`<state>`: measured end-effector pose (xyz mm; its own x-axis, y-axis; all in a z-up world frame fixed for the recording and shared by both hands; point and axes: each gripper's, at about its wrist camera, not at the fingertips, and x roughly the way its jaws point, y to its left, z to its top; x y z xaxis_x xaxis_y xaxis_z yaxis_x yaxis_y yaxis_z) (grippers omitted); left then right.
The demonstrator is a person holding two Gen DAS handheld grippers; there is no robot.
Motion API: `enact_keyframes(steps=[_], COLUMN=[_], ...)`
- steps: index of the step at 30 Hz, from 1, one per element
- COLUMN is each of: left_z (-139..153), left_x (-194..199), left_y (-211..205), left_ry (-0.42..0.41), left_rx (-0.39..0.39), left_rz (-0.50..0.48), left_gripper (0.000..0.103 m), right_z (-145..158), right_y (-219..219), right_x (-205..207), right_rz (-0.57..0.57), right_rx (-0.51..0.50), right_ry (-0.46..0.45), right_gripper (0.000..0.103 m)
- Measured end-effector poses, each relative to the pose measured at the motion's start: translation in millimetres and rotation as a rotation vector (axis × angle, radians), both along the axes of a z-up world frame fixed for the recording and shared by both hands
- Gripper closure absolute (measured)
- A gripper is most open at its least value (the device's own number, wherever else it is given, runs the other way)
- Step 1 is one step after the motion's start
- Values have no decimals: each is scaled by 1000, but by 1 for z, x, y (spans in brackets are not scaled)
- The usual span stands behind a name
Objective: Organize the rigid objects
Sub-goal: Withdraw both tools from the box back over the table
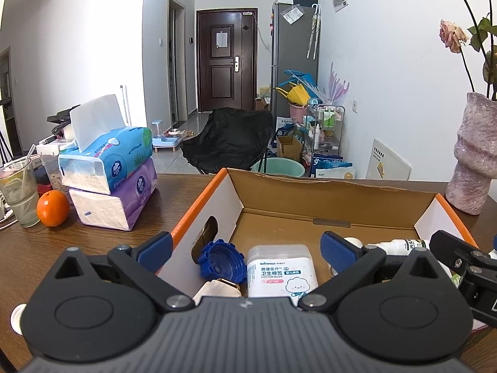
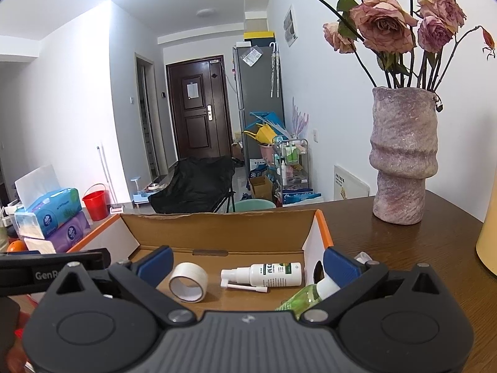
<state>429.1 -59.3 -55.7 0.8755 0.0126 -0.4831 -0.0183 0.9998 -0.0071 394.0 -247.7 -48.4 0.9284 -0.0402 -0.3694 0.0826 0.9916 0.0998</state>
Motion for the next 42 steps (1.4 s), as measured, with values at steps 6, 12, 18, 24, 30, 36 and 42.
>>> enact_keyframes(steps=[6, 12, 18, 24, 30, 36, 42], left_z=[2, 7, 14, 19, 22, 23, 21], left_x=[-1, -4, -16, -30, -49, -71, -92], left_y=[3, 6, 12, 21, 33, 46, 64], left_ry=[0, 10, -4, -26, -39, -48, -40], left_rx=[-7, -18, -10, -3, 5, 21, 26], left_rz=[6, 7, 3, 7, 15, 18, 30], left_gripper=[0, 0, 0, 0, 0, 0, 0], right_z=[1, 6, 15, 18, 21, 20, 16], right_y=[1, 3, 4, 4, 7, 16, 29], right_x=[-3, -7, -17, -26, -41, -59, -76], right_rz=[-1, -4, 4, 9, 16, 47, 68], right_rx=[5, 0, 2, -3, -3, -6, -16], right_ry=[-6, -22, -52, -61, -75, -78, -69], right_gripper=[0, 0, 0, 0, 0, 0, 0])
